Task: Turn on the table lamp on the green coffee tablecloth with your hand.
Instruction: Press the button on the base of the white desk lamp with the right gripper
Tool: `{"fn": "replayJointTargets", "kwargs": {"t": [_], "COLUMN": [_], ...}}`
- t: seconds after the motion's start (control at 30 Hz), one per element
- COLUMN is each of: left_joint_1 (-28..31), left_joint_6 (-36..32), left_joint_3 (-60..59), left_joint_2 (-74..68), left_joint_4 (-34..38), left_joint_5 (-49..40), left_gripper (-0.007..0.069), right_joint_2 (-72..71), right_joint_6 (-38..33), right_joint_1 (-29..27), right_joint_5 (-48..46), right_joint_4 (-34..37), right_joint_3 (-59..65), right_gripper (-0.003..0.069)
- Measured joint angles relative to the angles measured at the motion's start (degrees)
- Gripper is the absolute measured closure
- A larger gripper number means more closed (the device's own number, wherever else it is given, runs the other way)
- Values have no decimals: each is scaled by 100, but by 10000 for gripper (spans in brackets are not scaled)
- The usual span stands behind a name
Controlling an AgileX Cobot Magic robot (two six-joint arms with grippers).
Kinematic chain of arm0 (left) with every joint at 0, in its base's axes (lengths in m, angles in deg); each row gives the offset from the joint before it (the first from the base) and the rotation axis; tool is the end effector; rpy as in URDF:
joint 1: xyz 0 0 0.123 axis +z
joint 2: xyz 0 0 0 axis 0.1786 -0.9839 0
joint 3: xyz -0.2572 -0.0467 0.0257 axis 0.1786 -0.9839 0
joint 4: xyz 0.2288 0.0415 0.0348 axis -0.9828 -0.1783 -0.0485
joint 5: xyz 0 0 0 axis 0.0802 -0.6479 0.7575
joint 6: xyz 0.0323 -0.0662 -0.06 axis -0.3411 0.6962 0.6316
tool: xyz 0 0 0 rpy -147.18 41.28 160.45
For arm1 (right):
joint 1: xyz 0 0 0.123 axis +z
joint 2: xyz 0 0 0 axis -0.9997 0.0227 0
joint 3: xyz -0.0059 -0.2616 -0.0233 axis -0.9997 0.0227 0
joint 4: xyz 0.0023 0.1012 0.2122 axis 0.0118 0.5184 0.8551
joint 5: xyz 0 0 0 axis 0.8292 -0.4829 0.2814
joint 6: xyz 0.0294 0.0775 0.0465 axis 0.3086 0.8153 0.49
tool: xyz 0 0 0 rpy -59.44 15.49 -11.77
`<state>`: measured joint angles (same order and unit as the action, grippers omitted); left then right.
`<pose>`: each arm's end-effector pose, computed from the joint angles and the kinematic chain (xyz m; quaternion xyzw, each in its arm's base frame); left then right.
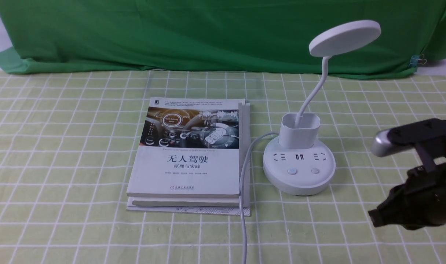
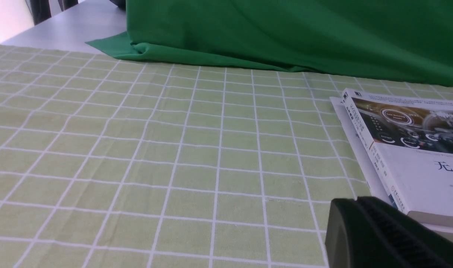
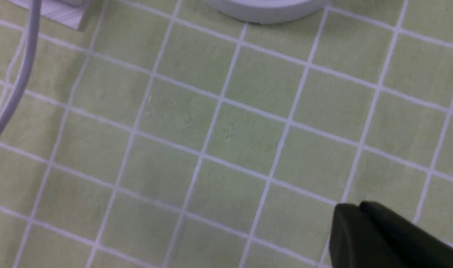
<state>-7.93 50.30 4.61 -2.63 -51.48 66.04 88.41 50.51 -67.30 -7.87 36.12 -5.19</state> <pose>0.0650 0.0034 0.1888 -0.0330 0.7585 0.0043 0.6508 0.2155 0.0881 0.2226 -0.1878 0.9571 0.0578 0.2130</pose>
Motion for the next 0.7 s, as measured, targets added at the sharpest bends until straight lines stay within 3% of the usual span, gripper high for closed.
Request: {"fn": "replayJointTargets", "kwargs": {"t": [0.23, 0.4, 0.7], "left_joint_1": [0, 0, 0], "left_joint_6": [0, 0, 0], "left_joint_3": [0, 0, 0], "left_joint_2": [0, 0, 0], "left_joint_4": [0, 0, 0], "left_joint_5": [0, 0, 0], "left_gripper": [622, 622, 622], "right_joint_2": [1212, 2126, 2875], "right_joint_6": [-331, -834, -912], "right_joint_1": [0, 0, 0], "right_joint_5": [47, 93, 628], "right_joint_4": [104, 660, 740], "right_joint_3": [-885, -1682, -2169], "right_gripper": [605, 620, 627]}}
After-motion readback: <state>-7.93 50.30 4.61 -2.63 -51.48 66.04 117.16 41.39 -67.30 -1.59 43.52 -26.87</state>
